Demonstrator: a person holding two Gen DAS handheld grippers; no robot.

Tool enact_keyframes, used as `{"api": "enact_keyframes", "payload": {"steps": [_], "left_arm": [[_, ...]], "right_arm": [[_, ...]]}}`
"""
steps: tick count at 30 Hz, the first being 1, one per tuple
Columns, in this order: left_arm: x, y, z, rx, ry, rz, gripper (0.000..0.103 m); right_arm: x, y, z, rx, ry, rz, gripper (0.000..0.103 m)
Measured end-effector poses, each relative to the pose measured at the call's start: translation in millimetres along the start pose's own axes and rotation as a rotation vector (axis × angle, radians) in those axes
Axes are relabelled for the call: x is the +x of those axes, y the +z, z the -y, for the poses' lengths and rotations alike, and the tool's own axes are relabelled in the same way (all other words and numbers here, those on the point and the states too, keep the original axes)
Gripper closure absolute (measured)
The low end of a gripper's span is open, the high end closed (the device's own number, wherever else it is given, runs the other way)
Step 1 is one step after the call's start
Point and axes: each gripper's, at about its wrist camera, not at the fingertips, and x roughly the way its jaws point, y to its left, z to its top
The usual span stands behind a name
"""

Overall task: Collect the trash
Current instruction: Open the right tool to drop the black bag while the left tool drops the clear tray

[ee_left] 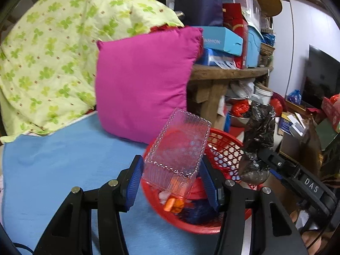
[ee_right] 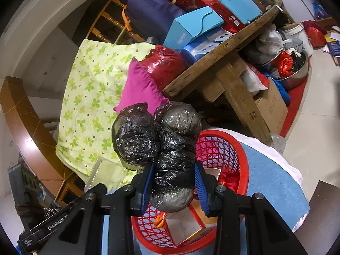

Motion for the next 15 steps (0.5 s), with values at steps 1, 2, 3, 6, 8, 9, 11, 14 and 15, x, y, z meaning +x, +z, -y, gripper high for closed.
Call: {"api": "enact_keyframes", "payload": {"steps": [1,2,3,6,8,9,11,14,15], "left_arm": [[4,1,1,-0.003,-0.005,-0.008,0.046],[8,2,3,-0.006,-0.012,-0.013,0.046],[11,2,4,-0.006,-0.021,-0.019,0.046],[20,-1,7,0.002,-0.031,-0.042,0.046],[26,-3,7,0.001,-0.028,-0.059,0.041],[27,-4,6,-0.003,-0.027,-0.062,0.04],[26,-7,3,-0.016,-0.028,-0.066,0.037],[16,-11,-3,-0.024,-0.015,-0.053,0.031],[13,-12,-5,-0.022,-0.006,-0.048,0.03]], "right_arm": [[2,1,2,0.01,-0.007,-0.003,0.063],[3,1,2,0.015,-0.014,-0.006,0.063],[5,1,3,0.02,-0.018,-0.01,0.063],[13,2,6,0.029,-0.03,-0.036,0.063],[18,2,6,0.031,-0.037,-0.047,0.062],[20,2,6,0.032,-0.038,-0.051,0.062],[24,2,6,0.037,-0.043,-0.056,0.06],[25,2,7,0.06,-0.026,-0.052,0.044],[25,2,6,0.059,-0.024,-0.047,0.044]]}}
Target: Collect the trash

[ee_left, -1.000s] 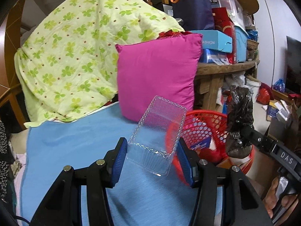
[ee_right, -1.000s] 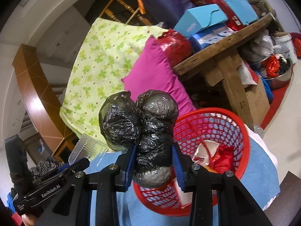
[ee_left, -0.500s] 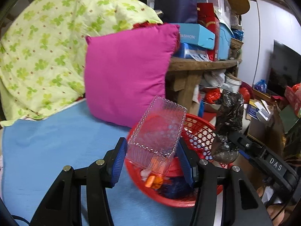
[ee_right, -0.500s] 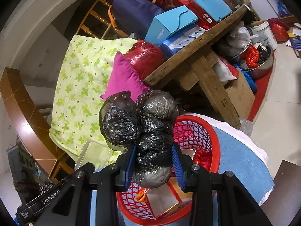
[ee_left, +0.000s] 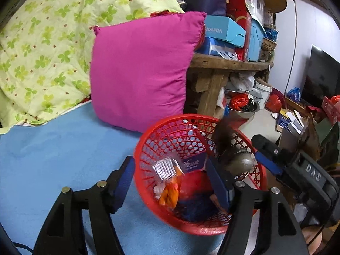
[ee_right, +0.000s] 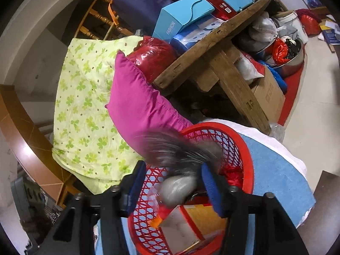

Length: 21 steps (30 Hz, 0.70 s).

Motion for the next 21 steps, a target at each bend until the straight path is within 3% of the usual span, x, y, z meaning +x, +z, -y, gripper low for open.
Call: {"api": "enact_keyframes", "payload": {"steps": [7,13,21], "left_arm": [[-40,-18,-16,0.037,0.125,0.056,0.02],[-79,-35,-39,-0.004,0.217,0.099,0.015],[-134,-61,-66,-0.017,0.358,0.113,0.012]], "right_arm": [[-8,-7,-22,-0.096,0.009,0.035,0.044],[-26,-24,-49,-0.226,-0.006,0.09,0.044],[-62,-65,-91,-0.36,-0.085,0.017,0.043]]}}
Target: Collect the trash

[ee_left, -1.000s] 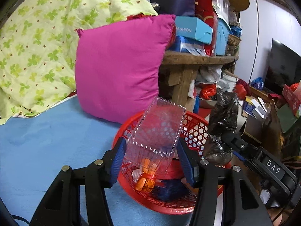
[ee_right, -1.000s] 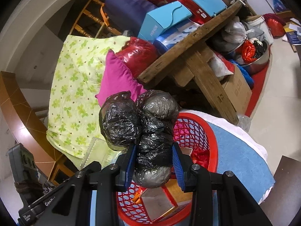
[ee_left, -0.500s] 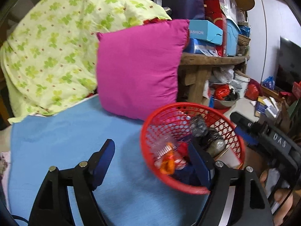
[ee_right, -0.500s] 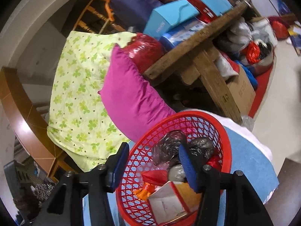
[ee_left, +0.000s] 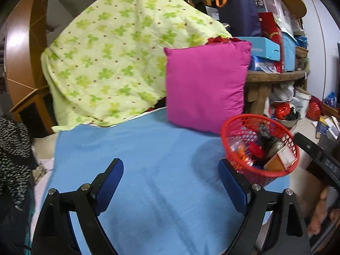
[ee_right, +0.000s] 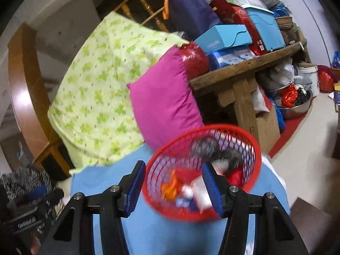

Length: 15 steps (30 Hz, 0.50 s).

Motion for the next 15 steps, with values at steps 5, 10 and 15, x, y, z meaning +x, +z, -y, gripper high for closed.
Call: {"api": "enact_keyframes", "payload": {"steps": [5,10,15], "left_arm": [[-24,-12,-19,-0.009,0.029,0.008,0.011],[-45,-20,-27,-0.007,0.047,0.029,0.011],[-66,-25,-31,-0.009,0.046,0.045,0.01]], "right_arm": [[-34,-11,-29,-0.092,-0.063,-0.049,0.037],[-53,-15,-43,-0.097,-0.102,-0.106,0.036],[-70,-24,-63,-0.13,-0.126,-0.151,0.036]]}}
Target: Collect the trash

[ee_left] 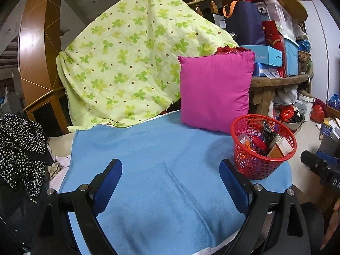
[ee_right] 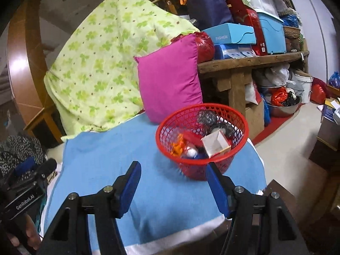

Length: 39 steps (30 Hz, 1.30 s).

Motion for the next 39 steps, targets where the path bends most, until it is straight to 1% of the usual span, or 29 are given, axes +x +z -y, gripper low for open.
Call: {"api": "enact_keyframes", "payload": {"steps": [8,13,18,22,27,30,39], "left_arm": [[-34,-2,-8,-0.001,0.014,0.03,0.008],[-46,-5,-7,0.009,0.014,0.025,0.007],[-55,-7,-5,0.029,0.017,0.03,0.007],[-58,-6,-6,0.024,0.018,0.037,0.007],[-55,-7,-8,0.016,0.039,0.035,0.006],[-52,-9,-7,0.027,0.053,0.028,0.006],[-48,-12,-8,0.027,0.058,0.005,0.006]], "right_arm": [[-29,-13,-13,-0.017,-0.046,-0.029,0.036],[-48,-14,-18,-0.031,-0.065,-0.021,0.036],[-61,-14,-26,-0.049,-0.085,0.006,0.036],[-65,-13,-27,-0.059,-0.098,0.023,0.036],[-63,-14,-27,-0.066,-0.106,0.038,0.036],[-59,-13,-27,-0.064,-0.104,0.033,0.036],[-49,-14,-26,-0.061,-0.107,0.016,0.036]]}}
